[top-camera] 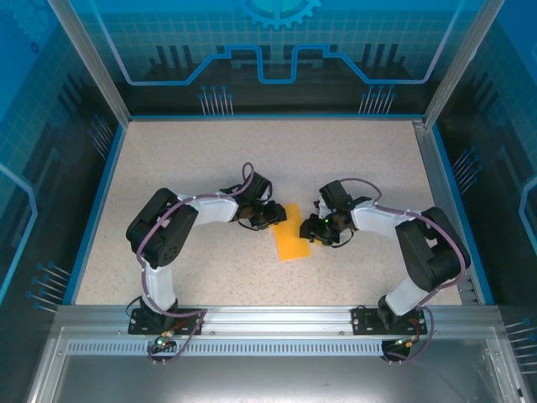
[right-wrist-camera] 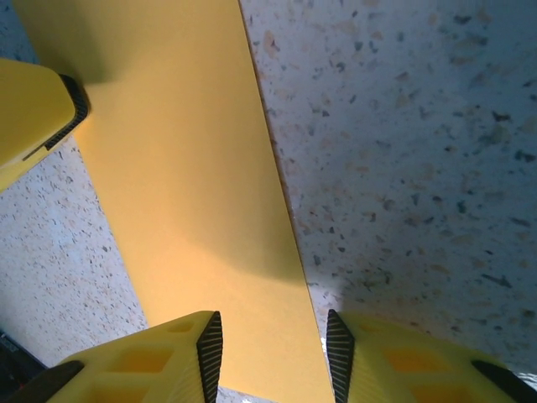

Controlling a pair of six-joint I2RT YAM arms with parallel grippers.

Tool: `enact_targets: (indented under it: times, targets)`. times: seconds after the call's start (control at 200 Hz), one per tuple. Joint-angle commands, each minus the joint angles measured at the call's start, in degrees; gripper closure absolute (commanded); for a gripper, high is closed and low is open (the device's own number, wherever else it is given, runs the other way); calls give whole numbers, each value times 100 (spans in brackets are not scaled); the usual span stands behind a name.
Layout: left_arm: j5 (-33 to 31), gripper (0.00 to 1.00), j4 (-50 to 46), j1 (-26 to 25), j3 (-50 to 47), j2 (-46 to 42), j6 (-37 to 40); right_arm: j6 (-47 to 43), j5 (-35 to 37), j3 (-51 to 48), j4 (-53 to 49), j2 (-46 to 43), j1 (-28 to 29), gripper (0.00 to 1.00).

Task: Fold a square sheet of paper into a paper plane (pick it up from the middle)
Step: Third fold the triangle at the center of the table.

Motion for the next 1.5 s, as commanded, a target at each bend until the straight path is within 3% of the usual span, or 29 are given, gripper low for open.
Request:
enact_targets:
  times: [0.0, 0.7, 1.491]
  targets:
    - [87, 66, -455, 23, 145, 174, 209, -90, -28, 54, -124, 116, -16, 60]
    - [180, 66, -359, 26, 77, 246, 157, 23, -488, -282, 360, 94, 191, 67]
    - [210, 66, -353, 25, -17, 193, 149, 160, -500, -467, 528, -11, 301, 67]
